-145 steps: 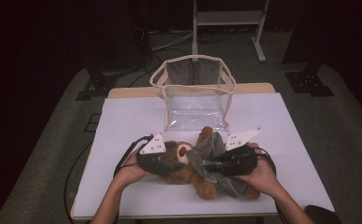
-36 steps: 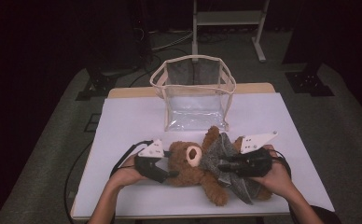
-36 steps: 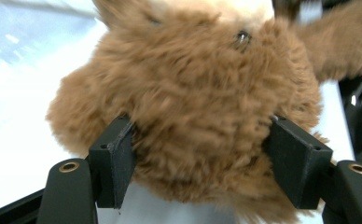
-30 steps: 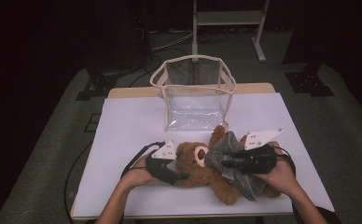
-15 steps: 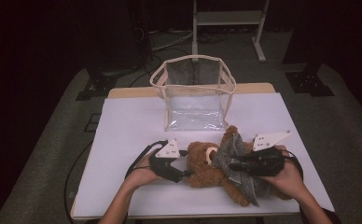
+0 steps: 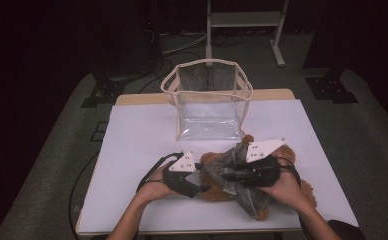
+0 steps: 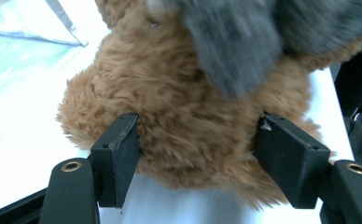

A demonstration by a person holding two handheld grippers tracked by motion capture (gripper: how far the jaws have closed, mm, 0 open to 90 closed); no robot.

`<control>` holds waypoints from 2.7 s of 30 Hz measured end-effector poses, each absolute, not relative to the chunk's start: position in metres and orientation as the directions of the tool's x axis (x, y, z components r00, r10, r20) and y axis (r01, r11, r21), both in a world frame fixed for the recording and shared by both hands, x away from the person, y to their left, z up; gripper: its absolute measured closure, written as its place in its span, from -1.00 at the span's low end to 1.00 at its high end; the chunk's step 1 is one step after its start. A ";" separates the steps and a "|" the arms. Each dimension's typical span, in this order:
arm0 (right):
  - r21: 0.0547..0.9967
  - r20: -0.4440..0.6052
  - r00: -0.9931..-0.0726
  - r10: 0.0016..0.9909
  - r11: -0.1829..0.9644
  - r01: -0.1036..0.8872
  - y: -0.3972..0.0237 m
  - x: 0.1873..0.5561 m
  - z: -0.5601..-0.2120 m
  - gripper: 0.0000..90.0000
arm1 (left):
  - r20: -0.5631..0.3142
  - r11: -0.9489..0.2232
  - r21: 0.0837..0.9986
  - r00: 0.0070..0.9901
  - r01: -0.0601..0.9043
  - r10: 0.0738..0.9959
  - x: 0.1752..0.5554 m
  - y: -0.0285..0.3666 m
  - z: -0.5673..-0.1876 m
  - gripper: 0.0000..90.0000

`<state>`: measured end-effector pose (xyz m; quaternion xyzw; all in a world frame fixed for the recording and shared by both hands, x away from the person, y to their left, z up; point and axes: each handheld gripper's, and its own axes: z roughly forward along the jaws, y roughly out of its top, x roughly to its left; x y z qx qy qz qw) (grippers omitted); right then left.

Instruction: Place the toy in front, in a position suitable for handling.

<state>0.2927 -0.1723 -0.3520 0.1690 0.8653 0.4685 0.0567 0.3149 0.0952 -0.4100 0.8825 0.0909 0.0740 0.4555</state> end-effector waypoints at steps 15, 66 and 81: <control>0.802 0.041 -0.936 0.350 0.547 0.239 -0.165 0.286 -0.363 0.58 | 0.064 -0.537 0.838 0.958 0.099 0.278 0.319 0.091 -0.411 -0.25; 0.806 0.083 -0.934 0.347 0.528 0.267 -0.180 0.289 -0.367 0.57 | 0.123 -0.554 0.832 0.961 0.036 0.248 0.310 0.084 -0.408 -0.38; 0.827 0.095 -0.913 0.397 0.479 0.295 -0.197 0.294 -0.361 0.57 | 0.121 -0.535 0.844 0.962 0.030 0.244 0.309 0.080 -0.406 -0.39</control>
